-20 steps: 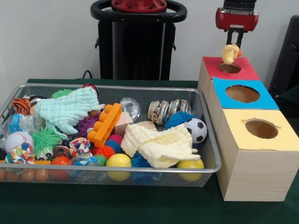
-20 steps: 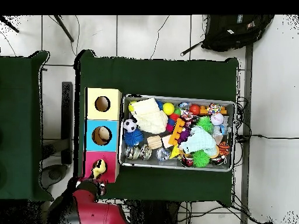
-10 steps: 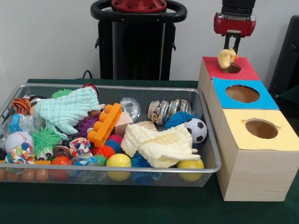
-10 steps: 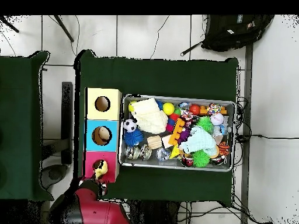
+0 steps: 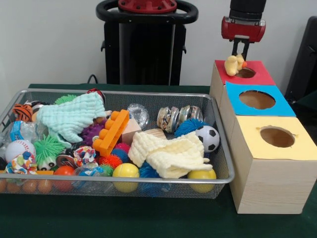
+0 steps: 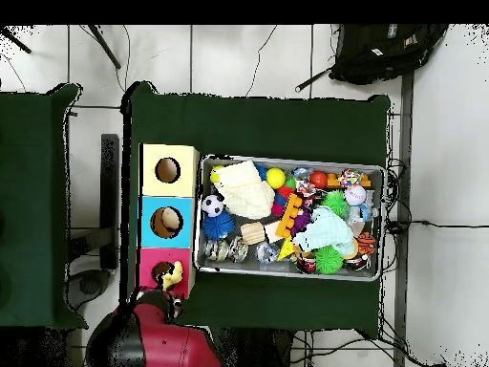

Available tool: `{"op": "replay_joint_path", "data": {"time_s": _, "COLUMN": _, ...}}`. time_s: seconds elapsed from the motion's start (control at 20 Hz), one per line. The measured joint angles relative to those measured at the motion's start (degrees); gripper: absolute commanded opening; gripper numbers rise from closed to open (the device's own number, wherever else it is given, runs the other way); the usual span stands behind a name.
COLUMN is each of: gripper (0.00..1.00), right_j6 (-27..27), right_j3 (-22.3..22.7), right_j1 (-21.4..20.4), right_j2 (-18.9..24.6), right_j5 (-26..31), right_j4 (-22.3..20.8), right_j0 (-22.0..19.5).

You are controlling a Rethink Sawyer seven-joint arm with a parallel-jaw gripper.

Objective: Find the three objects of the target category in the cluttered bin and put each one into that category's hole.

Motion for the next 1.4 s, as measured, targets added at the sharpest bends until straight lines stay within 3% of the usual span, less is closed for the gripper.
{"op": "replay_joint_path", "data": {"time_s": 0.85, "gripper": 0.00, "right_j6": 0.1, "right_j3": 0.0, "right_j1": 0.0, "right_j2": 0.5, "right_j5": 0.0, "right_j4": 0.3, "right_j0": 0.2}}
{"op": "replay_joint_path", "data": {"time_s": 1.4, "gripper": 0.00, "right_j6": 3.1, "right_j3": 0.0, "right_j1": 0.0, "right_j2": 0.6, "right_j5": 0.0, "right_j4": 2.7, "right_j0": 3.1}}
